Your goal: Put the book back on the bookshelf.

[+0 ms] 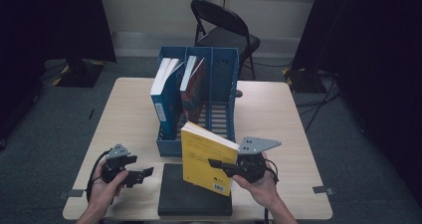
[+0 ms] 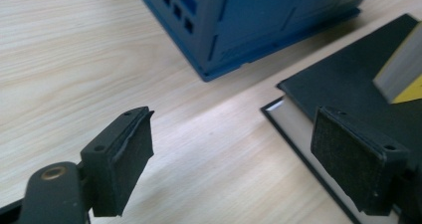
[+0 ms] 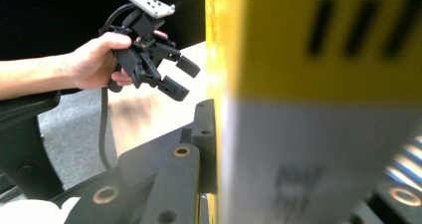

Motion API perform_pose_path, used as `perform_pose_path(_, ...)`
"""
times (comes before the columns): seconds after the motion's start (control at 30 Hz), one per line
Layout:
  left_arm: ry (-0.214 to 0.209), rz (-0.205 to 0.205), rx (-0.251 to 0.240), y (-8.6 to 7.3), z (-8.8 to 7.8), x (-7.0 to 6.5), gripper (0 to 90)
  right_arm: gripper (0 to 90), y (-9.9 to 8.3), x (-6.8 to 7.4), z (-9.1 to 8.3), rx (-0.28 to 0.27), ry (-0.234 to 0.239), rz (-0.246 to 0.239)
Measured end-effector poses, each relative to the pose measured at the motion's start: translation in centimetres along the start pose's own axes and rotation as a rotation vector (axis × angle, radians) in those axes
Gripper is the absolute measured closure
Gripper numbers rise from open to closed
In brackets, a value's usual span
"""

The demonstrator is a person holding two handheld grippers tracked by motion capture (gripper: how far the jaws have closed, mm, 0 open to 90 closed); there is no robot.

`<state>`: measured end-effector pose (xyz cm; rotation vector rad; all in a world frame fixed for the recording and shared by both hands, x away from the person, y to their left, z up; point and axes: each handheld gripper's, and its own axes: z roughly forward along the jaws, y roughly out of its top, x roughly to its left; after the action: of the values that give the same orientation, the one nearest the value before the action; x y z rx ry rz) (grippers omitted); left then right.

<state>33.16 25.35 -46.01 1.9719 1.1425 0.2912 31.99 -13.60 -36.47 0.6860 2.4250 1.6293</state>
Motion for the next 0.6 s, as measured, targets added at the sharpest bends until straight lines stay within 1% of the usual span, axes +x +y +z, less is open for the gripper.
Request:
perform_pose_path(0.03, 0.005, -0.004, -0.003, 0.0, 0.0, 0.0, 16.6, 75.6, 0.3, 0.2, -0.1, 0.011, -0.015, -0.004)
perform_pose_path(0.07, 0.006, -0.002, -0.007, 0.0, 0.0, 0.0, 16.6, 75.6, 0.3, 0.2, -0.1, 0.011, -0.015, -0.004)
perform_pose_path(0.1, 0.013, 0.005, -0.005, 0.0, 0.0, 0.0, 16.6, 75.6, 0.4, 0.3, -0.2, 0.007, -0.019, 0.000)
perform_pose_path(0.13, 0.022, 0.005, -0.007, 0.0, 0.0, 0.0, 16.5, 75.7, 0.6, 0.1, -0.3, 0.003, -0.027, 0.014)
perform_pose_path(0.17, 0.022, 0.005, -0.007, 0.0, 0.0, 0.0, 16.5, 75.6, 0.6, 0.1, -0.3, -0.002, -0.033, 0.023)
perform_pose_path(0.2, 0.010, 0.004, -0.005, 0.0, 0.0, 0.0, 16.5, 75.6, 0.6, 0.1, -0.3, -0.002, -0.033, 0.023)
perform_pose_path(0.23, 0.007, 0.008, -0.003, 0.0, 0.0, 0.0, 16.5, 75.6, 0.6, -0.1, -0.4, -0.003, -0.039, 0.030)
perform_pose_path(0.3, 0.009, 0.006, -0.006, 0.0, 0.0, -0.1, 16.5, 75.6, 0.7, -0.3, -0.6, -0.011, -0.042, 0.041)
perform_pose_path(0.33, 0.007, -0.003, -0.003, 0.0, 0.0, -0.1, 16.5, 75.7, 0.7, -0.5, -0.8, -0.015, -0.043, 0.045)
perform_pose_path(0.4, 0.017, -0.014, -0.003, 0.0, 0.0, 0.0, 16.5, 75.6, 0.9, -0.7, -1.2, -0.026, -0.049, 0.051)
perform_pose_path(0.5, 0.008, -0.034, 0.002, 0.0, -0.1, 0.2, 16.3, 75.6, 1.2, -0.9, -1.7, -0.042, -0.058, 0.055)
perform_pose_path(0.57, -0.005, -0.042, -0.008, 0.0, -0.2, 0.3, 17.1, 75.6, 1.4, -1.0, -2.1, -0.052, -0.062, 0.056)
perform_pose_path(0.6, -0.005, -0.045, -0.009, 0.0, -0.2, 0.3, 17.1, 75.6, 1.5, -1.0, -2.3, -0.059, -0.066, 0.056)
